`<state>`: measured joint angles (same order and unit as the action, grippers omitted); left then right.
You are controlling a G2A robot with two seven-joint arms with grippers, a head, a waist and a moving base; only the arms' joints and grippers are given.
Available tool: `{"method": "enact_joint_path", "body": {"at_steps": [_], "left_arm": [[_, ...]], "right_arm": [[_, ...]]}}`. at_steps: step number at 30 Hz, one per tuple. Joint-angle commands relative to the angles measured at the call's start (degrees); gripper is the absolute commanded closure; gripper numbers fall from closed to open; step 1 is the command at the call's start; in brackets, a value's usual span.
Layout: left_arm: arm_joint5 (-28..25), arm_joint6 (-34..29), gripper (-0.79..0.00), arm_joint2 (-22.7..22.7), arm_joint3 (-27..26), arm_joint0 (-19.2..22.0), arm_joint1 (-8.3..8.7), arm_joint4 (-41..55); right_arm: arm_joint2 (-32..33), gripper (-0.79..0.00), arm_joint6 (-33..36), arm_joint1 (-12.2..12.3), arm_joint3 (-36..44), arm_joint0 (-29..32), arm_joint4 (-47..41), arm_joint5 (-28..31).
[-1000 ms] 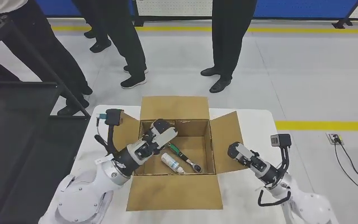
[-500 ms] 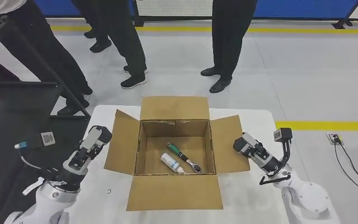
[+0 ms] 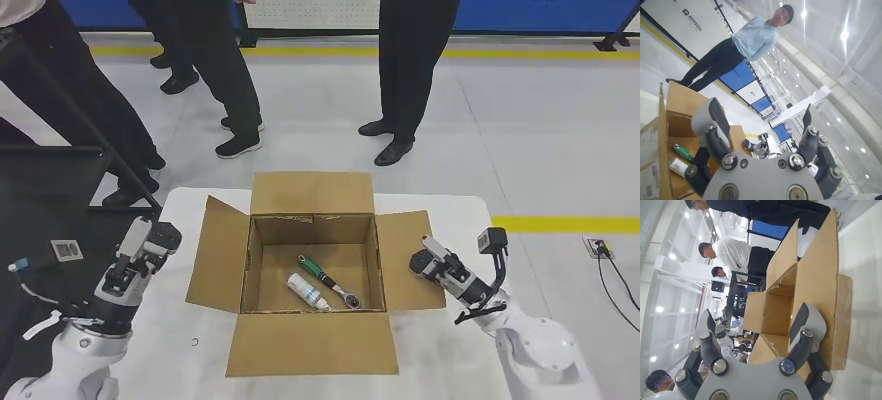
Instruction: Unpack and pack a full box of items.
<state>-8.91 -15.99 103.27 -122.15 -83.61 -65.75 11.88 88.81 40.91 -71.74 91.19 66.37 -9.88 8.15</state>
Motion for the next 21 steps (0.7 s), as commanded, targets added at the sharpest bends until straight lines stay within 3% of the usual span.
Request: {"method": "enact_joint_path", "body": {"at_steps": [1, 11, 21], "left_arm": [[-0.3, 0.6, -0.785, 1.8, 1.1, -1.1, -0.04, 1.1], [-0.7, -0.2, -0.785, 5.9, 6.1, -2.6, -0.17, 7.6], [-0.8, -2.6, -0.785, 2.8, 7.2, -1.6, -0.25, 7.3]], "right_arm": [[-0.3, -0.785, 0.6, 0.1, -1.4, -0.2, 0.3, -0.5], [-1.5, -0.785, 2.7, 0.6, -5.4, -0.7, 0.4, 0.0], [-2.4, -0.785, -0.5, 0.8, 0.2, -0.3, 1.1, 2.8]]}}
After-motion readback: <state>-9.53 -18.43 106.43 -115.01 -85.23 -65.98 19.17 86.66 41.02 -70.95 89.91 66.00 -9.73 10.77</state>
